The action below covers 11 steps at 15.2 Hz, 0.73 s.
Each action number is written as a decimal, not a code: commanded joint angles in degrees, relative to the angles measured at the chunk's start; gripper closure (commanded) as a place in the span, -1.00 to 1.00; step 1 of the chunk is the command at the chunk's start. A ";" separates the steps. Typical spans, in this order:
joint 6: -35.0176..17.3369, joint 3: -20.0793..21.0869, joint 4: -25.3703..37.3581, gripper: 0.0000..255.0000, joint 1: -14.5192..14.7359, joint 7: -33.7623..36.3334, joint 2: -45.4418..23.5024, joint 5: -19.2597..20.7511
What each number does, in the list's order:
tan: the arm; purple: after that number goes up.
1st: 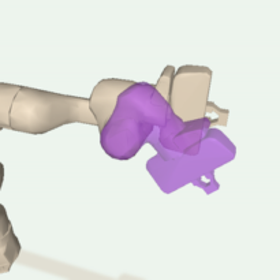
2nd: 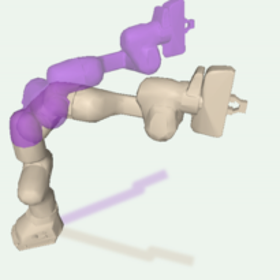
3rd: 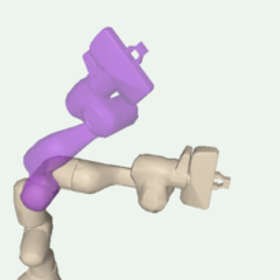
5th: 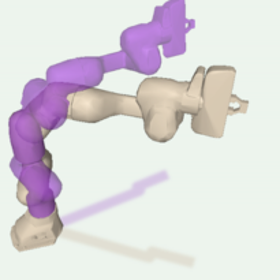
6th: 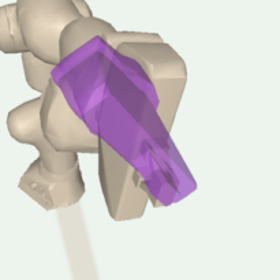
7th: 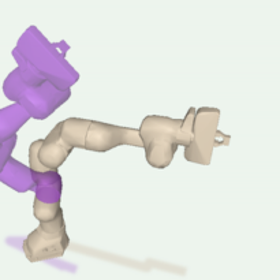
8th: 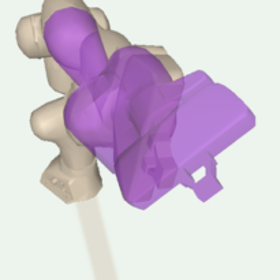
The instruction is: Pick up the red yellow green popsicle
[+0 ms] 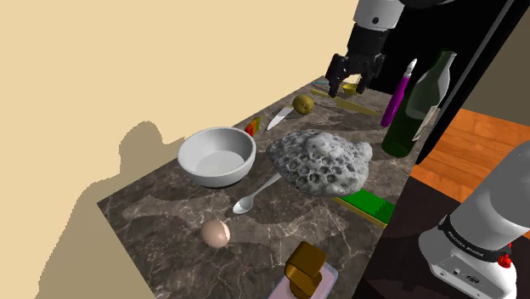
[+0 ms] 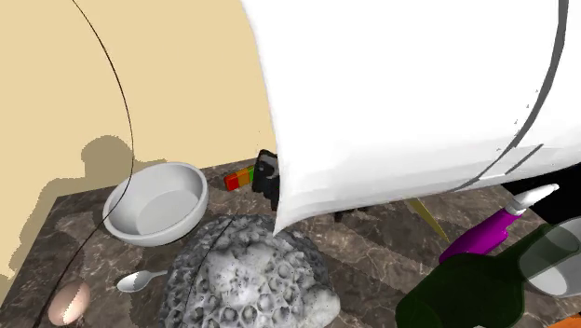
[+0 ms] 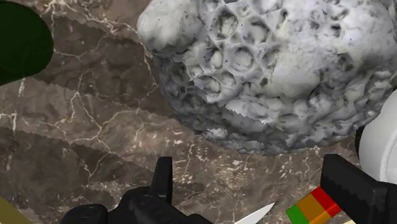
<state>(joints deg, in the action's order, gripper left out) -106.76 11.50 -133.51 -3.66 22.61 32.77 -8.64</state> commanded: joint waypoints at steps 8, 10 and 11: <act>-10.59 8.89 9.09 -1.00 -3.31 21.37 -19.30 1.99; -12.22 10.23 12.00 -1.00 -3.84 26.32 -24.02 3.68; -12.91 10.80 13.58 -1.00 -4.04 28.82 -26.42 4.66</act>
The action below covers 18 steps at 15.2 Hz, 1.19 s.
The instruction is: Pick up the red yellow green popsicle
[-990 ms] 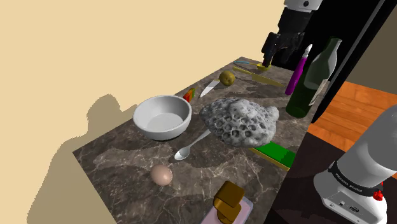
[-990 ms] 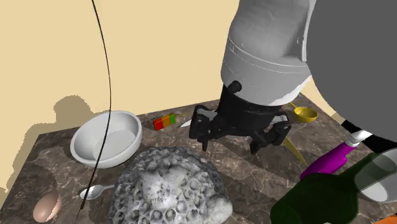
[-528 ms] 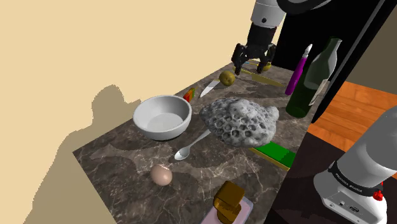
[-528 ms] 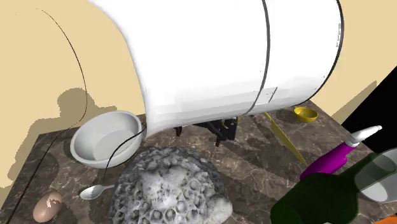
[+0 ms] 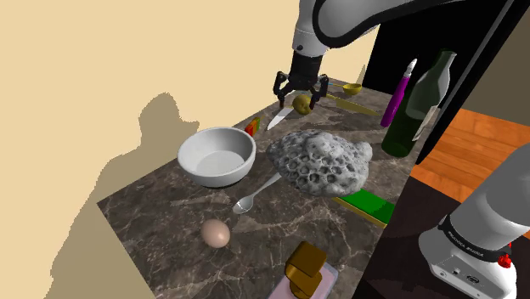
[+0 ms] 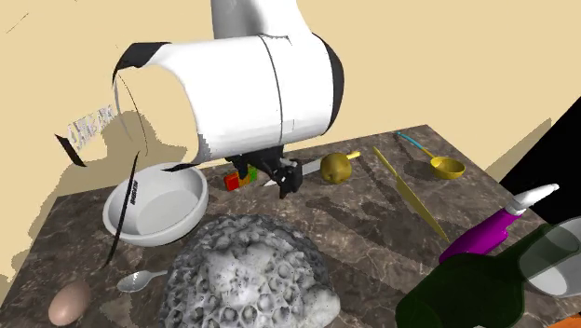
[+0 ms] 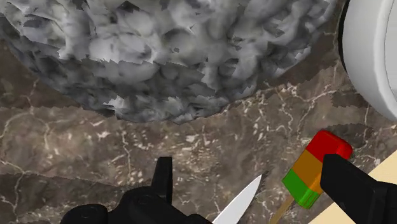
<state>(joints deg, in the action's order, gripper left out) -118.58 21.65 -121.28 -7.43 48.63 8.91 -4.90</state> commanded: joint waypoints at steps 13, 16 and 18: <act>-2.25 -1.57 29.38 -1.00 4.29 30.65 -34.13 13.69; -3.36 -2.05 29.76 -1.00 4.67 31.42 -35.66 14.09; -4.63 -2.18 29.03 -1.00 4.72 31.57 -36.22 14.34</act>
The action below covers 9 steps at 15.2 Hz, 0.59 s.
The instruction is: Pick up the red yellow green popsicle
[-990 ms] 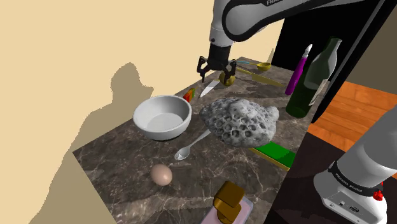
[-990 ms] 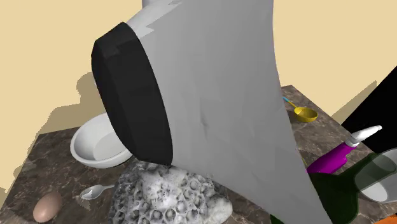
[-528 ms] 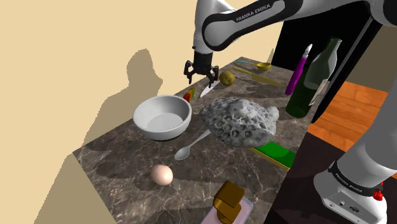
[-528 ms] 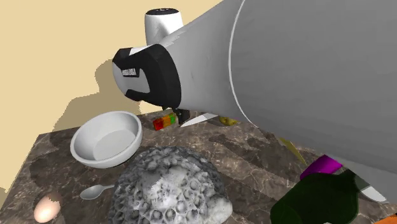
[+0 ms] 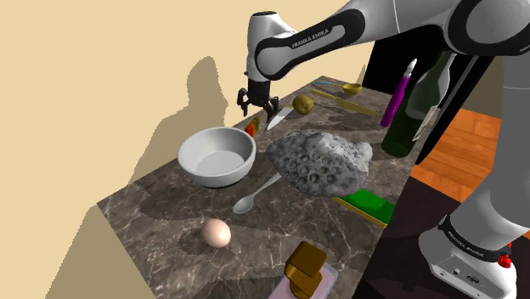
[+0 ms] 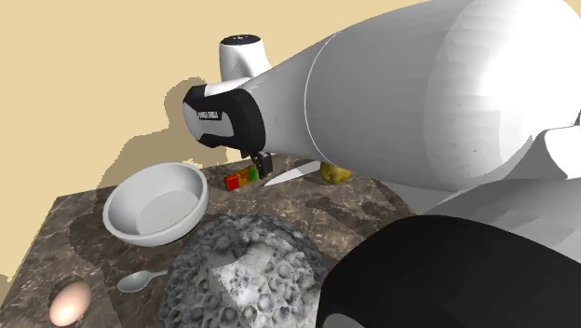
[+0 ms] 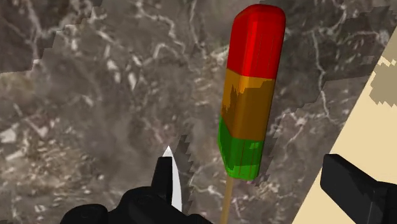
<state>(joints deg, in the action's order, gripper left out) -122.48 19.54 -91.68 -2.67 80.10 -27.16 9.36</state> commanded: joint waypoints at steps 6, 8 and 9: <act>-2.91 -0.34 -1.67 1.00 0.12 0.42 -1.28 0.57; -2.91 -0.34 -1.66 1.00 0.13 0.42 -1.28 0.57; -2.91 -0.34 -1.65 1.00 0.12 0.41 -1.29 0.57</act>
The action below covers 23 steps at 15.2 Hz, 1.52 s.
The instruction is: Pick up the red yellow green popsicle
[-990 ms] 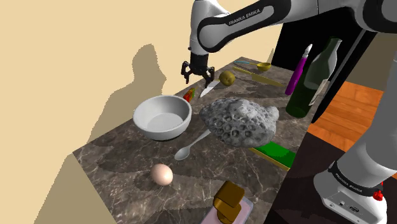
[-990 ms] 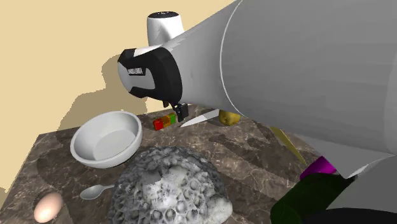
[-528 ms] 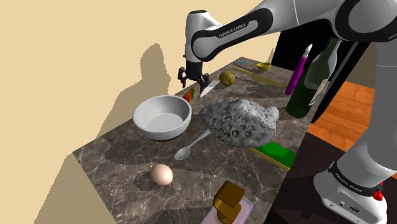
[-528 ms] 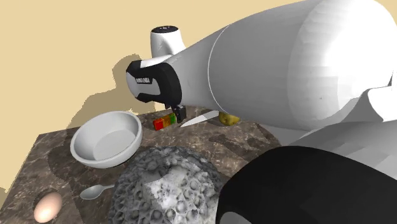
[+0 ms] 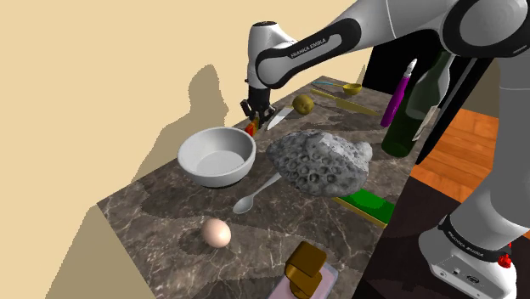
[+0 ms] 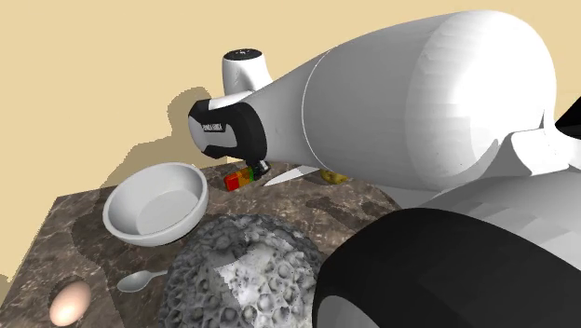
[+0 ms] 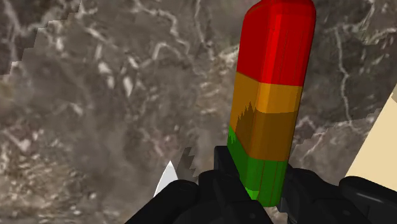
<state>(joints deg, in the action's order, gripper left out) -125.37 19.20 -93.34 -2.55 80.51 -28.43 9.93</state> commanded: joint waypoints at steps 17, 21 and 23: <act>6.98 0.72 4.13 1.00 -0.29 -0.82 2.99 -1.33; 9.69 0.90 6.13 1.00 -0.29 -1.05 3.75 -1.69; 9.79 0.91 6.21 1.00 -0.29 -1.06 3.78 -1.70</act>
